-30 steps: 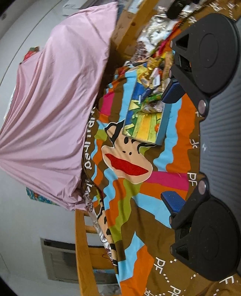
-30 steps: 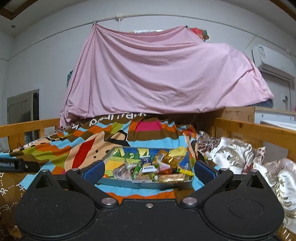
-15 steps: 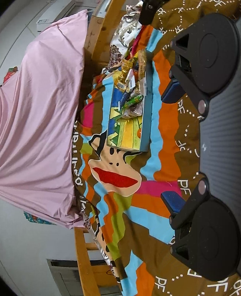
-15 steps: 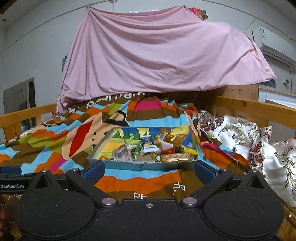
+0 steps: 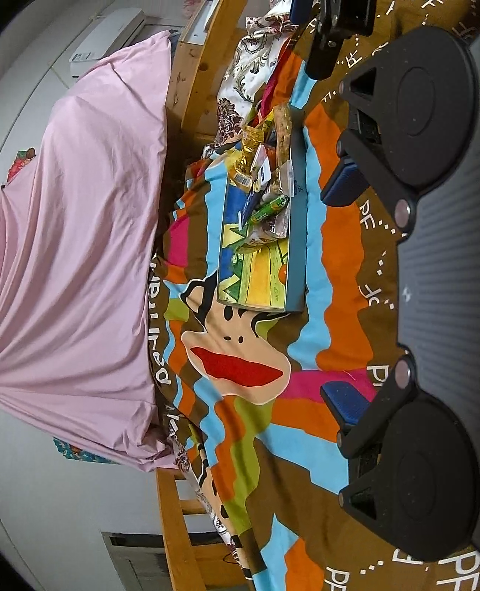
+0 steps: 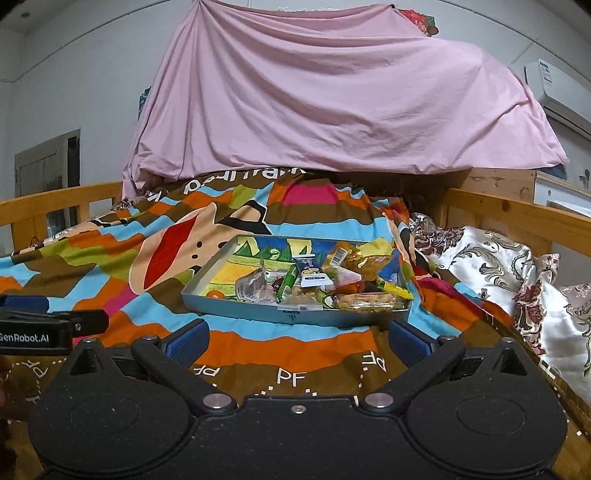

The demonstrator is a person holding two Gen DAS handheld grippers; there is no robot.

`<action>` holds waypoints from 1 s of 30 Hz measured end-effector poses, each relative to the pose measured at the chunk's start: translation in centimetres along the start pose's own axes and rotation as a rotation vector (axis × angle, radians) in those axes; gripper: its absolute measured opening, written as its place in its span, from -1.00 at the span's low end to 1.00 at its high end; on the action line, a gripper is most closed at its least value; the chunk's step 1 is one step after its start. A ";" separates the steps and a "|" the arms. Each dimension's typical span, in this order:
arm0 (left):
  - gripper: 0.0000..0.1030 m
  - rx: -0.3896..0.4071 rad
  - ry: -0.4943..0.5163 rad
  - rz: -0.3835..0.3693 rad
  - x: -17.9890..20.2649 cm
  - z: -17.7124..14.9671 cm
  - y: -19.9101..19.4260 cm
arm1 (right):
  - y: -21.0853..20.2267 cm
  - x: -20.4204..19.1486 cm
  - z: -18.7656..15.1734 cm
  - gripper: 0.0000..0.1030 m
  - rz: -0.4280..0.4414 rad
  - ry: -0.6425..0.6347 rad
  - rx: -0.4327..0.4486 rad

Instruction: Organize snacks

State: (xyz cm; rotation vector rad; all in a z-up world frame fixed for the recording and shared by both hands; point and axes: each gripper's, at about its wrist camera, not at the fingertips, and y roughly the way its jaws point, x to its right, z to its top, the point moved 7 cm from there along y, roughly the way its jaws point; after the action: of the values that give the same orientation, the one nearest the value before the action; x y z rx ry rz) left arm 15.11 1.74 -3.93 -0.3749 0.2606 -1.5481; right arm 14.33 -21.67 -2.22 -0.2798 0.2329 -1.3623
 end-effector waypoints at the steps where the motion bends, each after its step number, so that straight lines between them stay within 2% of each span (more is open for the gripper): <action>1: 0.99 -0.002 0.000 0.001 -0.1 0.0 0.0 | 0.0 0.0 0.0 0.99 0.000 0.004 0.001; 30: 0.99 0.004 0.003 0.008 -0.4 -0.1 -0.2 | 0.2 0.5 -0.2 0.99 -0.015 0.013 -0.012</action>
State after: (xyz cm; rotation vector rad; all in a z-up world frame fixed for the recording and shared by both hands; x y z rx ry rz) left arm 14.89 2.15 -3.93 -0.3683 0.2606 -1.5410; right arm 14.56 -22.15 -2.49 -0.2829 0.2504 -1.3784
